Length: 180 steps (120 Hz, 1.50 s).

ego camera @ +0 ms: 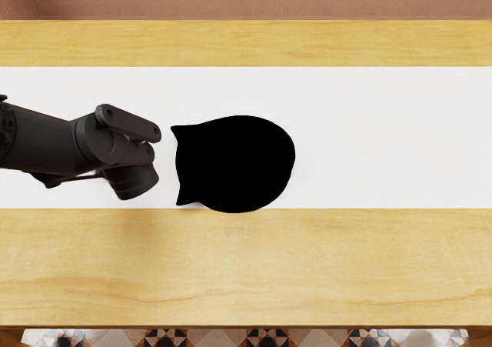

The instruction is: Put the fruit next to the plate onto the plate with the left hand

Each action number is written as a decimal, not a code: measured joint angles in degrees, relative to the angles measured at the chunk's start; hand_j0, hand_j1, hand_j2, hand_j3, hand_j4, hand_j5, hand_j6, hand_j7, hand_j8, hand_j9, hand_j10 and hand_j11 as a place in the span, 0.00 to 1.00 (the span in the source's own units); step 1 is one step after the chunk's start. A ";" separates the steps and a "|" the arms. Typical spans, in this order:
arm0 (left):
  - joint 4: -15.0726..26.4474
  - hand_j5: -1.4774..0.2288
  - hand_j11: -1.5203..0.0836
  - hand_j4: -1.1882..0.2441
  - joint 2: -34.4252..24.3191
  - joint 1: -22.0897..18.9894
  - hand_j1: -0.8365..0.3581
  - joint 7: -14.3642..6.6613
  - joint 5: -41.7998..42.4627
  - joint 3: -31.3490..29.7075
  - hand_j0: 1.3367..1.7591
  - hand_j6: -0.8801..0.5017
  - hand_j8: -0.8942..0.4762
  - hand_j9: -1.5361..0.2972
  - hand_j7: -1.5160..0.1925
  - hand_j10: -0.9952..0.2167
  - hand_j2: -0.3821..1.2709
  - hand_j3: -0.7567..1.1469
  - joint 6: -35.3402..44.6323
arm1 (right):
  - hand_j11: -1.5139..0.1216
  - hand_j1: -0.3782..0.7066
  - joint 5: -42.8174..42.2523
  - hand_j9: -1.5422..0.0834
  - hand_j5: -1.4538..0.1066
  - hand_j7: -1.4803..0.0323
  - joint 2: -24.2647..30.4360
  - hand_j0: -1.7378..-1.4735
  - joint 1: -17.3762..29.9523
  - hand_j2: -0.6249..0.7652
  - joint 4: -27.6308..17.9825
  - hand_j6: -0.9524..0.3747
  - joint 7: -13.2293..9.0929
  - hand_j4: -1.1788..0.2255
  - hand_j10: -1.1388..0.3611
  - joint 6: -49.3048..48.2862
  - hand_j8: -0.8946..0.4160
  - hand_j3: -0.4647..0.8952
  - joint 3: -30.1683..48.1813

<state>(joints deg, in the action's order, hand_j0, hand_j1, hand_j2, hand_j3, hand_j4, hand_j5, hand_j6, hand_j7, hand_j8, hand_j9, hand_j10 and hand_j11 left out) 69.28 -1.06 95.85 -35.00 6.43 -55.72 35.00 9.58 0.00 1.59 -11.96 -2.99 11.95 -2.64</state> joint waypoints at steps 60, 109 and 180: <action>-1.04 0.49 0.55 0.48 1.06 -0.84 0.50 -0.01 -0.03 -0.19 0.76 0.29 0.29 0.49 0.49 0.42 0.29 0.41 -0.02 | 0.90 0.07 0.00 0.92 0.90 0.95 0.00 0.30 0.00 0.44 0.00 0.69 0.00 0.81 0.73 0.00 0.65 0.34 0.00; 1.23 0.49 0.55 0.48 0.02 0.30 0.50 0.00 -0.03 -0.68 0.76 0.28 0.29 0.49 0.51 0.42 0.29 0.40 0.00 | 0.90 0.07 0.00 0.92 0.90 0.95 0.00 0.30 -0.24 0.44 -0.01 0.69 0.00 0.81 0.73 0.00 0.65 0.34 0.00; 4.32 0.25 0.32 0.32 -1.29 2.08 0.30 0.01 0.19 -1.67 0.74 0.37 0.47 0.28 0.29 0.54 0.46 0.40 -0.34 | 0.90 0.07 0.00 0.92 0.90 0.95 0.00 0.30 -0.29 0.44 -0.01 0.69 0.00 0.81 0.73 0.00 0.65 0.34 0.00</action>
<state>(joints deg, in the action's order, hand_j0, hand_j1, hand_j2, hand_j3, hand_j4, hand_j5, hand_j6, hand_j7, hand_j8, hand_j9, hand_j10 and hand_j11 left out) 73.60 -2.34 97.93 -34.99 6.62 -57.39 34.66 9.58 0.00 1.30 -11.96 -2.99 11.95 -2.64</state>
